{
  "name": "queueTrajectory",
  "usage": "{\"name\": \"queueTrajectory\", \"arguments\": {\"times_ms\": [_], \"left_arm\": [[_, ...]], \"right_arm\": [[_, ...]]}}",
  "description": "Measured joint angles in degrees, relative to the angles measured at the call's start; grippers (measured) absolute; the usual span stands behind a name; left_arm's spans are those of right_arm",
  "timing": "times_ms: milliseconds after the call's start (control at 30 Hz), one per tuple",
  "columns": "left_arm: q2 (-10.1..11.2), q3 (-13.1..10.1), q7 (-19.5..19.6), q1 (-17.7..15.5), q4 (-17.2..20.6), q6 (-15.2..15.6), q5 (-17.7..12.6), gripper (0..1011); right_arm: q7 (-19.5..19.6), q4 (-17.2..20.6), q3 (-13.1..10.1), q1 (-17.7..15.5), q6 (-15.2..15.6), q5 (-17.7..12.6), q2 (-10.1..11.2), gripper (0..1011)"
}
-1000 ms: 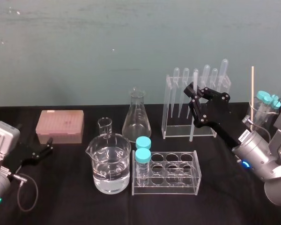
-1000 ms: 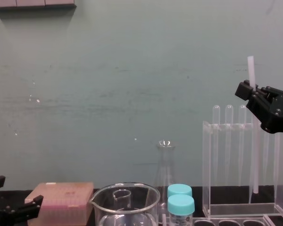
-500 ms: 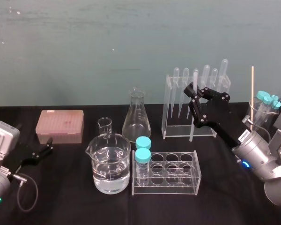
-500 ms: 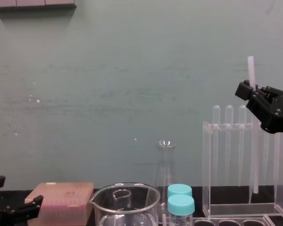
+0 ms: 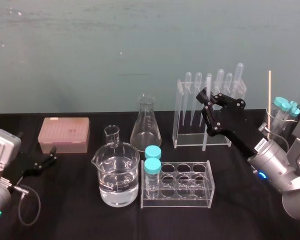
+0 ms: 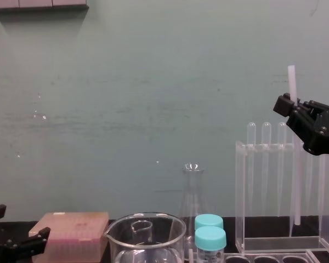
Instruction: Pick up the stirring rod with one hand, then place it down.
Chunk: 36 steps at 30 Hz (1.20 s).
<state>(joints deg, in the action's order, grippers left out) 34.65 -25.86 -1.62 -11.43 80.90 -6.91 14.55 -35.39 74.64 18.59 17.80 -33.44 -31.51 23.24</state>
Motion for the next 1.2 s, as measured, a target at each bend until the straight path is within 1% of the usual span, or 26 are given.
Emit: {"name": "queueTrajectory", "arguments": {"times_ms": [400,533,700,800,1000,1033,1200], "left_arm": [[0.0,0.0,0.0,0.0,0.0,0.0,0.0,1000],[0.0,0.0,0.0,0.0,0.0,0.0,0.0,1000],[0.0,0.0,0.0,0.0,0.0,0.0,0.0,1000],[0.0,0.0,0.0,0.0,0.0,0.0,0.0,1000],[0.0,0.0,0.0,0.0,0.0,0.0,0.0,1000],[0.0,0.0,0.0,0.0,0.0,0.0,0.0,1000],[0.0,0.0,0.0,0.0,0.0,0.0,0.0,1000]], "right_arm": [[-0.1,0.0,-0.1,-0.1,0.0,0.0,0.0,69],[-1.5,0.7,-0.4,-0.5,0.3,-0.5,0.1,69],[-4.5,1.0,-0.4,-1.0,1.8,-2.0,0.3,70],[-5.4,0.9,-0.4,-1.1,2.7,-2.1,0.3,70],[-6.2,-0.6,-0.3,-0.8,3.7,-1.1,-0.1,70],[-6.6,-1.4,-0.3,-0.4,3.9,-0.5,-0.4,69],[-7.1,-3.2,-0.1,0.5,4.0,0.3,-1.0,69]]}}
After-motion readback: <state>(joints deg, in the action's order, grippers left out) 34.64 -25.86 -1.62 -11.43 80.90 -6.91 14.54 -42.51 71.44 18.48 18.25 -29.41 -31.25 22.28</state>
